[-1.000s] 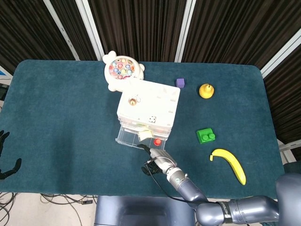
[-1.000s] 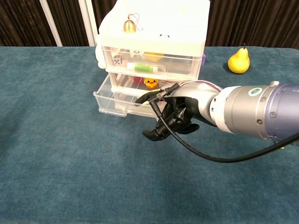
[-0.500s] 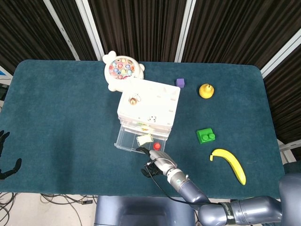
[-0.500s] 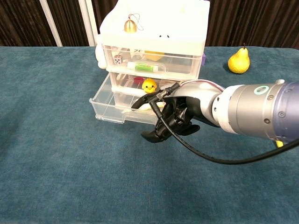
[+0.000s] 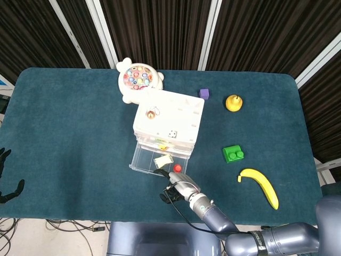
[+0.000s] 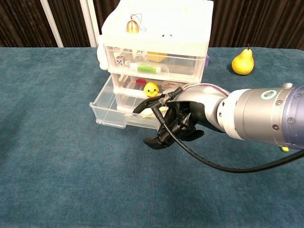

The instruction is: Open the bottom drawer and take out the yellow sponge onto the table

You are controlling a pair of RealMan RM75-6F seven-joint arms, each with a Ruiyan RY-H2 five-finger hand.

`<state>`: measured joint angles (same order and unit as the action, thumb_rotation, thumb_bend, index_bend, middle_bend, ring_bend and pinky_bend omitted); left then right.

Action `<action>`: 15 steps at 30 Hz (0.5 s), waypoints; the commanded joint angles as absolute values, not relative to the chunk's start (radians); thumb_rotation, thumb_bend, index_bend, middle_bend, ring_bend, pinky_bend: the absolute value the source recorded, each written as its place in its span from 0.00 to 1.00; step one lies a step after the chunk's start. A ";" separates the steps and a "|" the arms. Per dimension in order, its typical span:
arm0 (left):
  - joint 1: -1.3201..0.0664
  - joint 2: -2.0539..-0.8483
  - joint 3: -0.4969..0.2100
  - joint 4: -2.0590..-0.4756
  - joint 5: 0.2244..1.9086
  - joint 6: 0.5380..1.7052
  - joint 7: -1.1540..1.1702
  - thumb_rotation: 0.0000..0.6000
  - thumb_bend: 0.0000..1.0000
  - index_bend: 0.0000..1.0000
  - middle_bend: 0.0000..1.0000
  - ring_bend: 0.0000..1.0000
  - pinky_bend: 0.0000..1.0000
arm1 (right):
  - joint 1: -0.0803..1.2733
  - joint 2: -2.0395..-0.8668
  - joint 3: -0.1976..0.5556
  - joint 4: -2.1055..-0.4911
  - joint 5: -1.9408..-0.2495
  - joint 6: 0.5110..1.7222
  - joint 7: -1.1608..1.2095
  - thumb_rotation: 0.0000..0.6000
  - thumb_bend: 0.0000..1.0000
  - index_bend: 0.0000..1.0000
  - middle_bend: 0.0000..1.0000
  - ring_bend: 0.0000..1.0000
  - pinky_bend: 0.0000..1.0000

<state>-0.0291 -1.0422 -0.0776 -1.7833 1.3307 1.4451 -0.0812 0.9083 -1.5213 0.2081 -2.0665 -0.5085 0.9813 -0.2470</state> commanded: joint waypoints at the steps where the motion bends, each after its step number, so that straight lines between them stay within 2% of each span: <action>1: -0.029 -1.042 -0.078 -1.784 1.331 1.446 -0.081 1.00 0.36 0.03 0.00 0.00 0.00 | 0.908 -1.519 0.206 -2.070 -0.511 0.983 -0.245 1.00 0.48 0.17 1.00 1.00 1.00; 11: -0.029 -1.043 -0.078 -1.786 1.328 1.445 -0.076 1.00 0.36 0.03 0.00 0.00 0.00 | 0.905 -1.505 0.212 -2.082 -0.528 1.004 -0.240 1.00 0.47 0.17 1.00 1.00 1.00; 15: -0.030 -1.043 -0.078 -1.787 1.327 1.444 -0.077 1.00 0.36 0.03 0.00 0.00 0.00 | 0.897 -1.481 0.220 -2.111 -0.540 1.013 -0.233 1.00 0.44 0.17 1.00 1.00 1.00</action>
<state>-0.0297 -1.0428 -0.0781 -1.7868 1.3271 1.4443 -0.0767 0.9003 -1.4897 0.2165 -2.1011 -0.5347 1.0108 -0.2364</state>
